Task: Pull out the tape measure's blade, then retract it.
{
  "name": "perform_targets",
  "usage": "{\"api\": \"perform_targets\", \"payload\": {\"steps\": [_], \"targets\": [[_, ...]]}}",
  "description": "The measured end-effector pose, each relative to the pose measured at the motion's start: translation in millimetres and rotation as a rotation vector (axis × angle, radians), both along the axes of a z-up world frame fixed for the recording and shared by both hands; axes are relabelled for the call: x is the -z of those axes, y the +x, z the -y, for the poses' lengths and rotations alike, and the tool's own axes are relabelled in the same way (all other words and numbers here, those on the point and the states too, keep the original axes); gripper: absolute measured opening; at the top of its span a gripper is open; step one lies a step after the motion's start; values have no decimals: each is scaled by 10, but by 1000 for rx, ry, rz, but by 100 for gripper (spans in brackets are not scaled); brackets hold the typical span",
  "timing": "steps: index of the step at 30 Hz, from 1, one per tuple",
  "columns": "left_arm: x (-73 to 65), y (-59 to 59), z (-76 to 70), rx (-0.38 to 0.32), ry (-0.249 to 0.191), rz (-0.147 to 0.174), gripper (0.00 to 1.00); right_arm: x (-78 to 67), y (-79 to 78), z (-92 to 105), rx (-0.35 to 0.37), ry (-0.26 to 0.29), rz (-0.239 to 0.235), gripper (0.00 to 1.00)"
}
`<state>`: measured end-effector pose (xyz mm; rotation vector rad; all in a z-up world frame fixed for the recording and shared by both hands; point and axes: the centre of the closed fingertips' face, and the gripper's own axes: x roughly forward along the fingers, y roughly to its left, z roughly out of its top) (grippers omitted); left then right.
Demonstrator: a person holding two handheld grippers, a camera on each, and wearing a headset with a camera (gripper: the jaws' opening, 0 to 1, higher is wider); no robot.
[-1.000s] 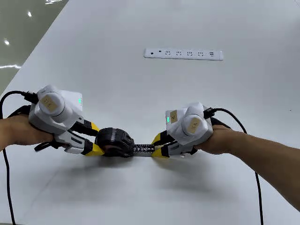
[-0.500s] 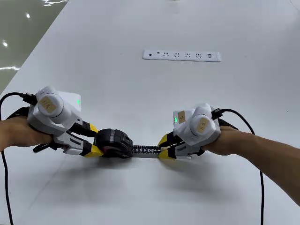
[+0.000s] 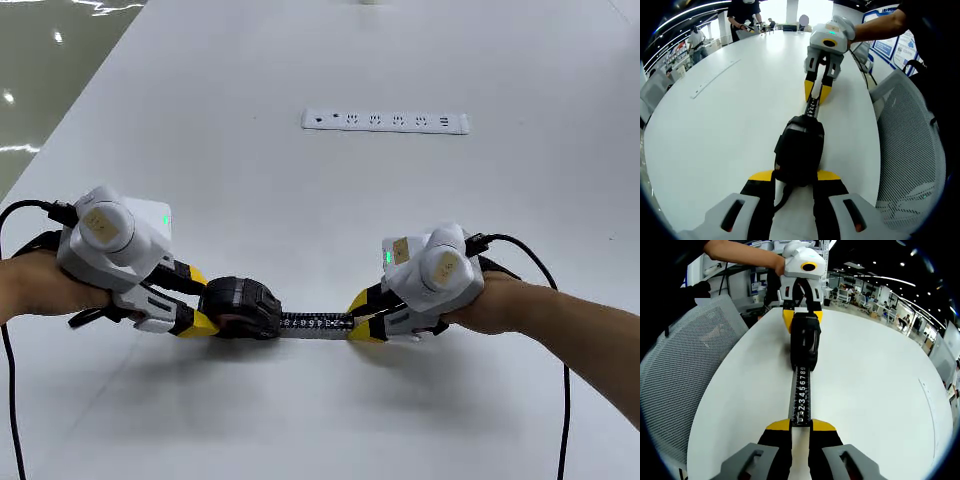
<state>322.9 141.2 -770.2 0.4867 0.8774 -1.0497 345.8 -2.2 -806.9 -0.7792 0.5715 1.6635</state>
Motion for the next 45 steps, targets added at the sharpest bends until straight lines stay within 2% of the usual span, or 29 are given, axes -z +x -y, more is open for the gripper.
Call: {"api": "perform_targets", "payload": {"steps": [28,45], "targets": [[4,20,0,-8,-1,-4,23,2,48,298,32,-17,-15,8],[6,28,-6,-12,-3,-6,23,-17,73,529,52,-32,-6,8]]}}
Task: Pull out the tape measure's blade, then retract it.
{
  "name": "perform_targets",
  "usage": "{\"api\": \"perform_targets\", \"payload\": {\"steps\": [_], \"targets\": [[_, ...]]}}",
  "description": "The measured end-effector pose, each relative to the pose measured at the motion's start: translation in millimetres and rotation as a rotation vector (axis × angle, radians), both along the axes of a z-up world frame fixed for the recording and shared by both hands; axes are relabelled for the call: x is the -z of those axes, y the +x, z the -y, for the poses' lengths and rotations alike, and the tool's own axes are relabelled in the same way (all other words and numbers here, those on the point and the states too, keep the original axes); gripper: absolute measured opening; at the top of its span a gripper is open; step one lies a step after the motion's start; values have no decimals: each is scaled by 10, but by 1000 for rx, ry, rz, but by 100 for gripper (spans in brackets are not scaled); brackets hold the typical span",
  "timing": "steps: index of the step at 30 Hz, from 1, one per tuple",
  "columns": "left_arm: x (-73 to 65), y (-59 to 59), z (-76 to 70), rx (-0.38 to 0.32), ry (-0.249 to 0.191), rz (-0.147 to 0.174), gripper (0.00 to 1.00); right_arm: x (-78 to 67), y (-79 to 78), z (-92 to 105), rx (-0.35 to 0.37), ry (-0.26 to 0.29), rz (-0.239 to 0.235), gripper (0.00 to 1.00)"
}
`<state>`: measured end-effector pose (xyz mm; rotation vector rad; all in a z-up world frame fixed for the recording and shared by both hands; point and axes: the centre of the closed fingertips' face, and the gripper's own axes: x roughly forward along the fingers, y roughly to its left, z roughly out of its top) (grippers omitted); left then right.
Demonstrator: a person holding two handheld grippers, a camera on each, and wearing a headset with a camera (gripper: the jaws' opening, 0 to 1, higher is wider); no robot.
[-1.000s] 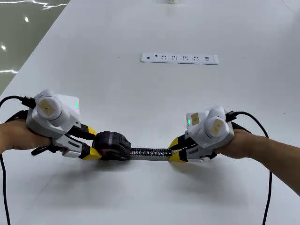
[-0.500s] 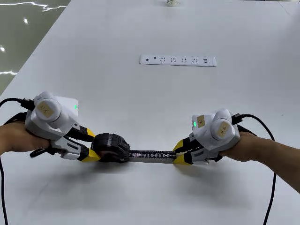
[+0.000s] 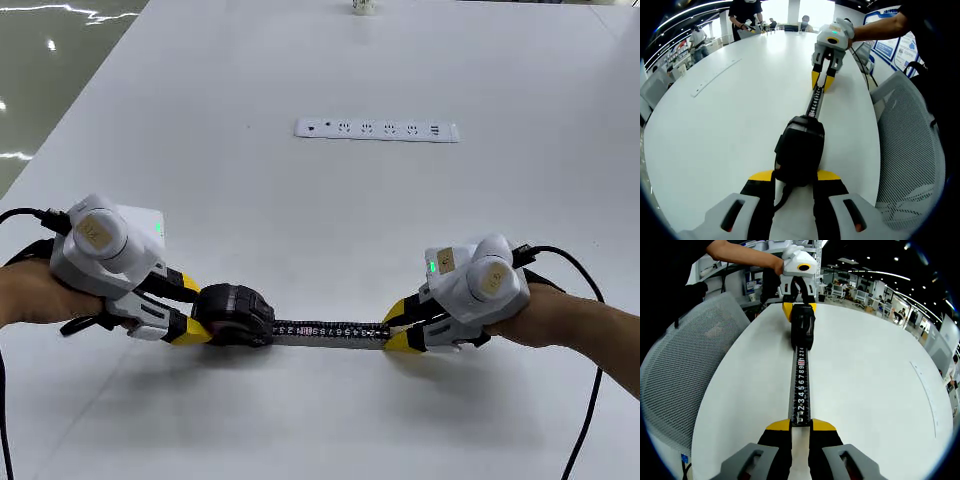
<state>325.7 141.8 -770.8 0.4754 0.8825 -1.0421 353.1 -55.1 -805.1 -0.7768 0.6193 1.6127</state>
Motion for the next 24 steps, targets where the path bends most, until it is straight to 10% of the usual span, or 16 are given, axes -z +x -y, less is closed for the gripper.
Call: {"api": "perform_targets", "payload": {"steps": [24], "targets": [[7,-10,14,-2,-7,-2,23,5,25,321,24,-22,11,8]]}}
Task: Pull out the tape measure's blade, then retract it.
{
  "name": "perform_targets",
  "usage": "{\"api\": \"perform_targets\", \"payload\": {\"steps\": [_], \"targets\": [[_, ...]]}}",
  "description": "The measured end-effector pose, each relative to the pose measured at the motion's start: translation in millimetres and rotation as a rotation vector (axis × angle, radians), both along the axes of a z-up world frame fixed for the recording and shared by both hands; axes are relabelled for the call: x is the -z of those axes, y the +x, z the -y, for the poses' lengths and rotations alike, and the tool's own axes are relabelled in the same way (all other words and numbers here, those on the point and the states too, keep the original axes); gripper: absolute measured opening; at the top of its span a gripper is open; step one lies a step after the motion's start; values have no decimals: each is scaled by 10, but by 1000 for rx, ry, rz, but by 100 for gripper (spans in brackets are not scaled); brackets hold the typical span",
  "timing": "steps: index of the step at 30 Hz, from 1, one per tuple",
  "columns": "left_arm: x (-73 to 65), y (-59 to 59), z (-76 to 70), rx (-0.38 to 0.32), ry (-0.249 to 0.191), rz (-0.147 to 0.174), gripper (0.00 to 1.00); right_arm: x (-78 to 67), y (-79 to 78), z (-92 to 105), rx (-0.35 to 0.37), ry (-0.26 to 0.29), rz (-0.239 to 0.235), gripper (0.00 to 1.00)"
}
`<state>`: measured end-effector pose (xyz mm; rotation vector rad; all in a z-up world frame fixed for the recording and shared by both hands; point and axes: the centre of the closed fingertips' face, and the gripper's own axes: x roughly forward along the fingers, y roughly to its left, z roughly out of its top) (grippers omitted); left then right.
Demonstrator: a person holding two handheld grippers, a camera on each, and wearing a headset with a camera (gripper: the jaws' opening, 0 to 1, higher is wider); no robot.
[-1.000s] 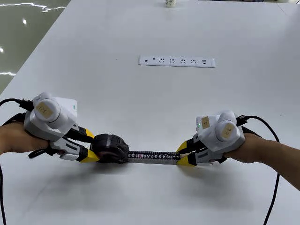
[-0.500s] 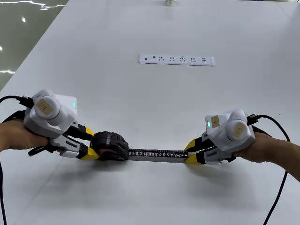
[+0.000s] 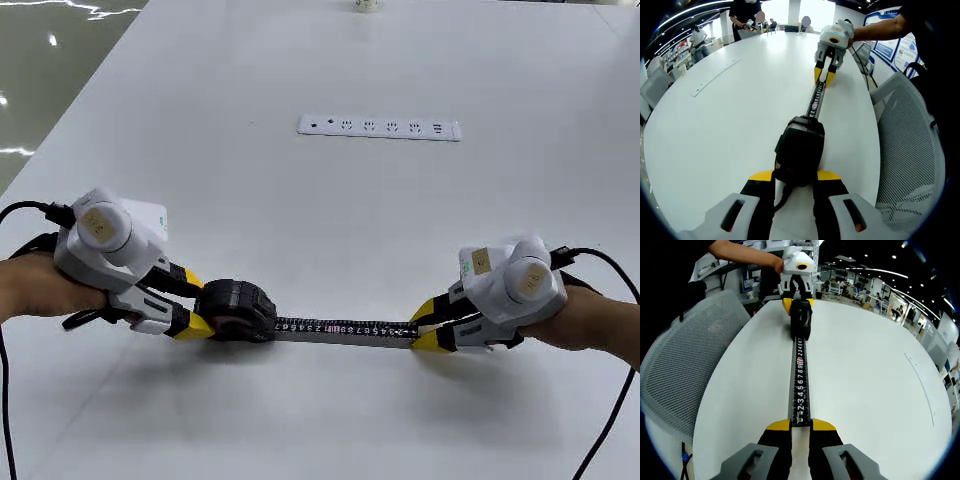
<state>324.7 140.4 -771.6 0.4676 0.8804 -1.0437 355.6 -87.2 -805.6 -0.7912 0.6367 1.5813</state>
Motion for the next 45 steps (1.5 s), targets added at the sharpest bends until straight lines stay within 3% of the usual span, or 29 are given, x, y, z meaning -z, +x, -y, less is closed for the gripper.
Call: {"api": "perform_targets", "payload": {"steps": [33,45], "targets": [[-3,-3,15,-1,0,-2,23,-9,63,480,43,-46,8,8],[-5,-4,15,2,9,-6,23,11,72,514,47,-59,9,8]]}}
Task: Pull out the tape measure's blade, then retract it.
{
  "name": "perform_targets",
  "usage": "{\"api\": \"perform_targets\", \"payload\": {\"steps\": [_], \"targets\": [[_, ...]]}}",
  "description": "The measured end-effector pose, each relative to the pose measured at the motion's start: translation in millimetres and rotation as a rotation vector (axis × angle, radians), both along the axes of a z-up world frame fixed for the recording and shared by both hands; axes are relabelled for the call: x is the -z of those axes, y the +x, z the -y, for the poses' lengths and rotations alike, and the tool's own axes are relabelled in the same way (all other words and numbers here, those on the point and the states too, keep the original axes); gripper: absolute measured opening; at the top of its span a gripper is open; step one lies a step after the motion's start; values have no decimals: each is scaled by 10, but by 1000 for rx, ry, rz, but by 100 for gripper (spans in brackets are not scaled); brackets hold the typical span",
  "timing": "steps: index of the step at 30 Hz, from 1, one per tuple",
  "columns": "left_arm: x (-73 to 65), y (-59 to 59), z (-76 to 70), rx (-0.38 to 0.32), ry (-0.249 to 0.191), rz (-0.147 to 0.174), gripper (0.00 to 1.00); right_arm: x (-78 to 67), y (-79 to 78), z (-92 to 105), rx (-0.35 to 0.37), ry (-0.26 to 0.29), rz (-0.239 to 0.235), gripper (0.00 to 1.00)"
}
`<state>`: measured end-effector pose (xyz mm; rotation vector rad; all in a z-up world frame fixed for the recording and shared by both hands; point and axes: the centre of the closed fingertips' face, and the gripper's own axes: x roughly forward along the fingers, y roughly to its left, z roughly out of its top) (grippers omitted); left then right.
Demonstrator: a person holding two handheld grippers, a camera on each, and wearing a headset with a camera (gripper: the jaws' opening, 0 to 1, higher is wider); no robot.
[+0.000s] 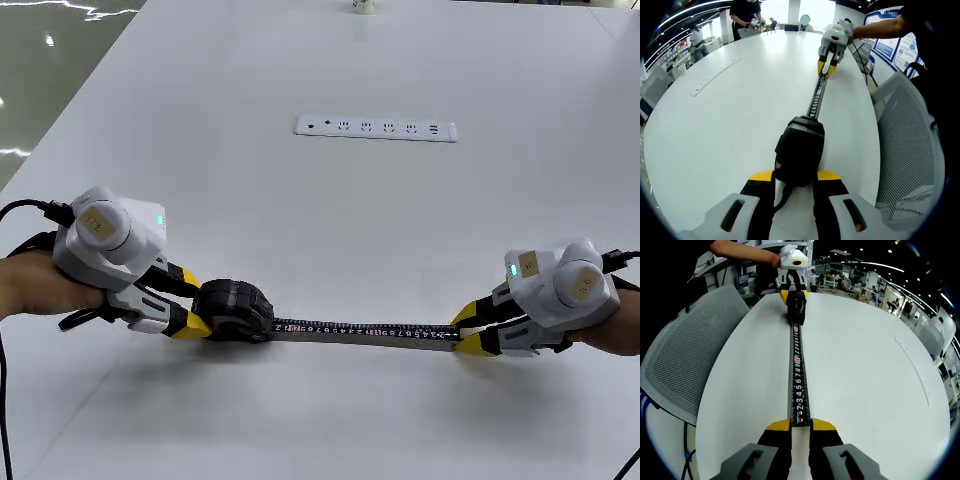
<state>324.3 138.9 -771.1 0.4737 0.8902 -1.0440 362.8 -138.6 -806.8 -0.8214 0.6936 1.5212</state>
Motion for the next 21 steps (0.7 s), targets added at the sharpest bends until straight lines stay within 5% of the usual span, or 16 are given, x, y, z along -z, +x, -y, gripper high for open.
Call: {"api": "perform_targets", "payload": {"steps": [21], "targets": [[-5,19,-5,2,6,-9,25,8,12,-12,-34,-39,-25,10]]}}
